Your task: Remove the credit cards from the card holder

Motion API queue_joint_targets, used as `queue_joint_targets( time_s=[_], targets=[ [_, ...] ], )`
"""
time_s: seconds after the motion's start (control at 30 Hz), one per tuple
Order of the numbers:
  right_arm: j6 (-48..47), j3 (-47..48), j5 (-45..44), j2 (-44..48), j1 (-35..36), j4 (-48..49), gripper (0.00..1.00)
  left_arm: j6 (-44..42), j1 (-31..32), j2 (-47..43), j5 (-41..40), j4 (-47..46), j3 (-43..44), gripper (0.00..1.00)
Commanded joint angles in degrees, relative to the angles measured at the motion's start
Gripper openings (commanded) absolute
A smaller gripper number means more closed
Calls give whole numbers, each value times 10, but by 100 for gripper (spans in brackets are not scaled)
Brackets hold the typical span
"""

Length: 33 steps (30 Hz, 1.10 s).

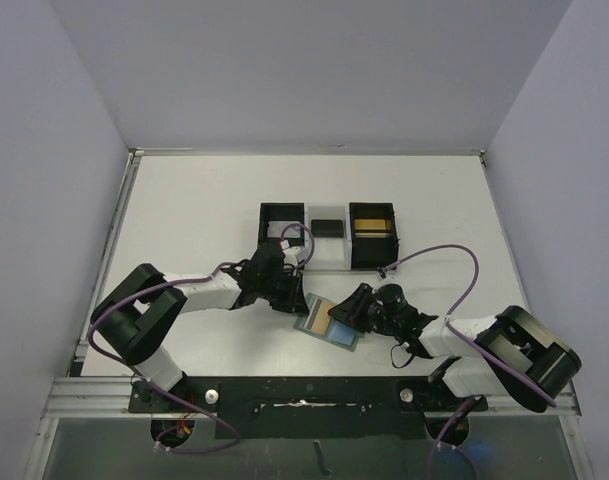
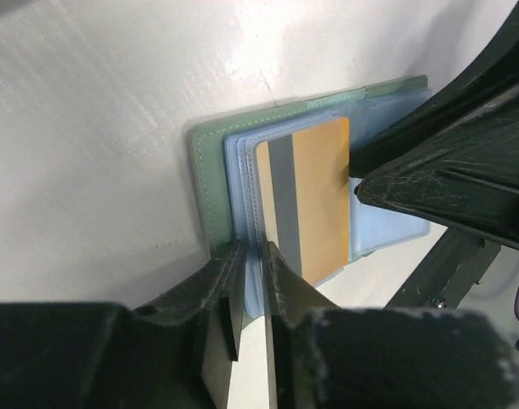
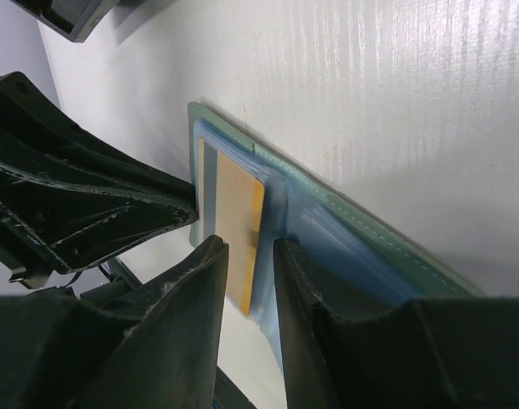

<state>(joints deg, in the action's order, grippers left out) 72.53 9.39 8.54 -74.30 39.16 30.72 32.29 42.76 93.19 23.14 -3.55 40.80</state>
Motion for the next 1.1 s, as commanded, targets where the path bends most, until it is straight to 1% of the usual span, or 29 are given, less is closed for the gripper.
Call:
queue_joint_targets(
  time_s=[0.0,0.1,0.23,0.3,0.43,0.5,0.67,0.8,1.07],
  targets=[
    [-4,9,-27,-10,5,-13,31,-19,14,20,2,4,21,10],
    [-4,11,-24,-16,5,-9,31,-26,25,28,-19,25,25,3],
    [-7,9,-8,-31,4,19,28,-23,27,23,-29,29,20,0],
    [-7,8,4,-41,3,48,21,-27,27,23,-34,34,24,0],
    [-13,14,19,-51,3,63,7,-31,27,21,-46,51,31,0],
    [-15,11,19,-46,1,65,4,-31,26,19,-51,51,32,0],
    [-28,-2,40,-23,-19,51,1,-28,26,19,-58,52,33,0],
    [-49,-6,56,4,-38,11,1,-28,27,20,-60,51,34,0],
    [-69,-9,80,32,-63,-25,2,-30,27,15,-61,55,35,0]
  ],
)
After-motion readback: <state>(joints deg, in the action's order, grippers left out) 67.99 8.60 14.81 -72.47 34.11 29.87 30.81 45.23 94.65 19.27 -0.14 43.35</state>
